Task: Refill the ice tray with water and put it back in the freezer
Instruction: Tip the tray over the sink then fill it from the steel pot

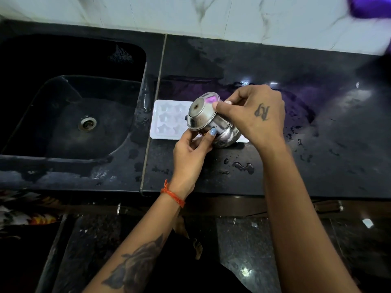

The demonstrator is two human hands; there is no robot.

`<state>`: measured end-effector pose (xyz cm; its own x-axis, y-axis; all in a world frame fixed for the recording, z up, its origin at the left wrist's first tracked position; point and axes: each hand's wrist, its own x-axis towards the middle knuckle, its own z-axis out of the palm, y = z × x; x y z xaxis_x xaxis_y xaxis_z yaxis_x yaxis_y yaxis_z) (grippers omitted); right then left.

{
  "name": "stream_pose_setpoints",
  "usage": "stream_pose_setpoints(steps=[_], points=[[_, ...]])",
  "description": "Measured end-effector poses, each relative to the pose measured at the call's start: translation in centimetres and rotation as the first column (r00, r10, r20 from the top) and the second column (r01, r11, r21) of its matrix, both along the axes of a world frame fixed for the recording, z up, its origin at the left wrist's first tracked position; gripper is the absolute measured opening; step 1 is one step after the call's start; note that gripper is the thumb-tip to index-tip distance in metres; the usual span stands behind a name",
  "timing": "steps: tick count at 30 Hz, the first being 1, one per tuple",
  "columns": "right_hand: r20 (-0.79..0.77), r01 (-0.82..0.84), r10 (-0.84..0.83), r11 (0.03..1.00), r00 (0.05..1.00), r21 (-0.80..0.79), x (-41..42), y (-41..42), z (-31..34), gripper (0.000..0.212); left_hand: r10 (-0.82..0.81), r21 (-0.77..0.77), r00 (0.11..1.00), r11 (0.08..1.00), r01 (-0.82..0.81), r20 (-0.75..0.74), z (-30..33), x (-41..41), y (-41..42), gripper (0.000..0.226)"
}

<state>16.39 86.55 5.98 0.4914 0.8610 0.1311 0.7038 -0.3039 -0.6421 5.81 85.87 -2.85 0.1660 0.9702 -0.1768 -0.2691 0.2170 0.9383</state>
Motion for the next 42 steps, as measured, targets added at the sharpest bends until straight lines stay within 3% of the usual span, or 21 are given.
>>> stream_pose_setpoints(steps=[7,14,21,28,42], points=[[0.085,-0.045,0.046,0.999,0.995,-0.014,-0.1,0.1,0.1,0.024,0.001,-0.048,0.999,0.999,0.001,0.033,-0.6,0.4,0.0,0.013],[0.147,-0.072,0.075,0.997,0.986,-0.023,-0.1,0.2,0.3,0.025,0.013,-0.048,0.999,0.999,-0.011,0.052,-0.6,0.6,0.0,0.023],[-0.013,-0.039,0.039,0.999,0.999,0.012,0.8,0.2,-0.2,0.021,0.043,0.022,0.999,0.999,-0.043,0.004,-0.7,0.8,0.1,0.012],[-0.140,0.018,-0.012,0.999,0.990,0.040,1.7,0.0,-0.6,0.020,0.044,0.059,0.998,0.997,-0.042,-0.035,-0.7,1.1,0.3,0.018],[0.034,0.010,-0.010,1.000,0.999,0.004,2.2,-0.5,0.0,0.022,-0.028,-0.020,0.999,0.999,0.029,0.035,-0.8,2.5,-0.1,0.021]])
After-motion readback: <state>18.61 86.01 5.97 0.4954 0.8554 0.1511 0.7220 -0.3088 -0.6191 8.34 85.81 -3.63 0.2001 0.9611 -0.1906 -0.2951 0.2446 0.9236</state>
